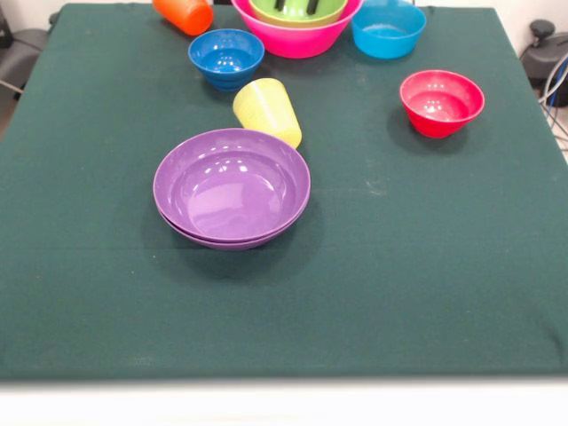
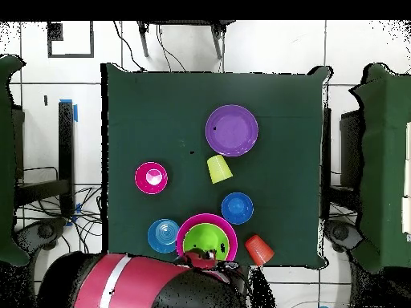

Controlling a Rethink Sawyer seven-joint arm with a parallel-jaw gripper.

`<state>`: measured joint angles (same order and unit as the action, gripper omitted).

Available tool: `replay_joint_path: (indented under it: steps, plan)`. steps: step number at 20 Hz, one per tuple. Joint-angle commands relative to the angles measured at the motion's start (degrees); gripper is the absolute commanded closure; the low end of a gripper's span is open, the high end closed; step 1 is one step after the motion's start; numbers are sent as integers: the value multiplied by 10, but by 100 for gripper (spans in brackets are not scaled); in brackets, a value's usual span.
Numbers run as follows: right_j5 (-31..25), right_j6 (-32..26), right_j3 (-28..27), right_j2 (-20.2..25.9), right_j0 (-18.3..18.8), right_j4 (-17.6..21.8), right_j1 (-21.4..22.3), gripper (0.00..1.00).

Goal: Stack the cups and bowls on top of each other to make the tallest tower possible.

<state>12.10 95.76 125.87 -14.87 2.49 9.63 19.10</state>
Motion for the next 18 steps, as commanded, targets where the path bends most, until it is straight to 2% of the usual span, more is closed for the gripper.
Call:
replay_joint_path:
  steps: [1, 10, 16, 18]
  plan:
    - [25, 111, -53, 46, 9, -22, -33, 0]
    - [-9, 116, -61, 55, 3, -41, -14, 0]
    - [-6, 117, -68, 54, 0, -48, -17, 0]
    - [-29, 112, -59, 57, 4, -48, 7, 0]
